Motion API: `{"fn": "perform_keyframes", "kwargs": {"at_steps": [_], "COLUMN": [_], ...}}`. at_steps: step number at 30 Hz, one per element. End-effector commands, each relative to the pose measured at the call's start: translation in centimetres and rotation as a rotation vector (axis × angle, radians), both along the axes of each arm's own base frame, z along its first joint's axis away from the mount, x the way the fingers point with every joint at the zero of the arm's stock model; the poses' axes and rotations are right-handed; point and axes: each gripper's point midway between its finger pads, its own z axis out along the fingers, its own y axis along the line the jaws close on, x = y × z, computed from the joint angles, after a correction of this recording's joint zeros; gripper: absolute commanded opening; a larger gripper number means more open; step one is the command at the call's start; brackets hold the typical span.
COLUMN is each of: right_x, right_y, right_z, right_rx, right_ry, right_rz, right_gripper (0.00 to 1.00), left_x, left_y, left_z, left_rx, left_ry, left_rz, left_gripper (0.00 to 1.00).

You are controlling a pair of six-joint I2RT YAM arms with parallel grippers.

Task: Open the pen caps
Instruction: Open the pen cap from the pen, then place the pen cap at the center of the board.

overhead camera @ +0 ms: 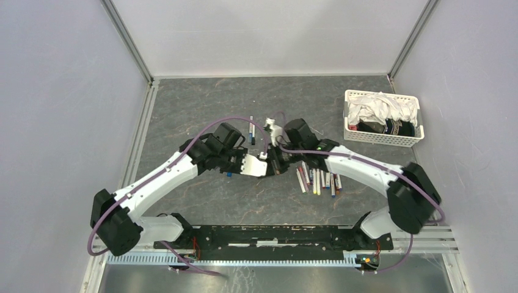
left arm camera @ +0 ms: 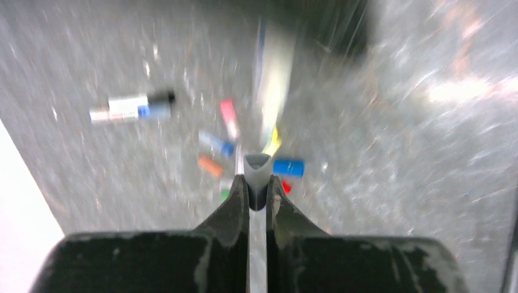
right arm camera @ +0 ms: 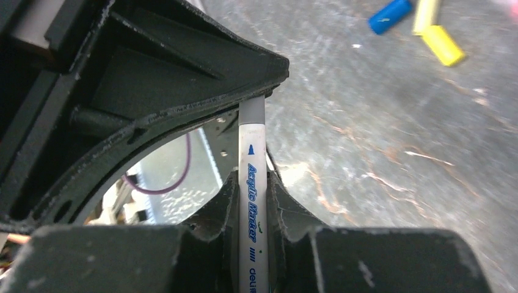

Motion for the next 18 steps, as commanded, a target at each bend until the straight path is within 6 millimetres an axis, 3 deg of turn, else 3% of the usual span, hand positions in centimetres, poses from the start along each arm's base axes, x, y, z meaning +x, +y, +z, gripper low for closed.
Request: {"fn": "perform_keyframes", "kwargs": {"at_steps": [1,7,10,15,18], "right_x": [-1.4,-1.5,0.8,5.4,6.6], "right_y": [-6.9,-10.7,-12.5,-17.7,-20.1], "right_z": [-2.8,-4.2,-4.3,-5.8,-6.9], "right_rx": [-0.167,-0.241,-0.310,-0.520,-0.608], "right_ry": [0.008,-0.014,-0.096,-0.243,-0.289], "right_rz": [-0.079,-0.146,-0.247,-0.565,-0.690], "right_gripper": [0.00,0.00,0.00,0.00,0.00], "left_x": [4.5,6.9,7.1,6.6,6.5], "left_y": [7.2,7.8,6.6,4.5,4.1], "left_z": [-2.7,-3.5,-4.2,-7.1,-8.9], "left_rx": [0.301,0.298,0.235,0.133,0.117], "left_ry": [-0.107,-0.100,-0.060,0.066,0.106], "left_rz": [0.181,0.243,0.275,0.357,0.403], "left_gripper": [0.02,0.02,0.02,0.02,0.12]}}
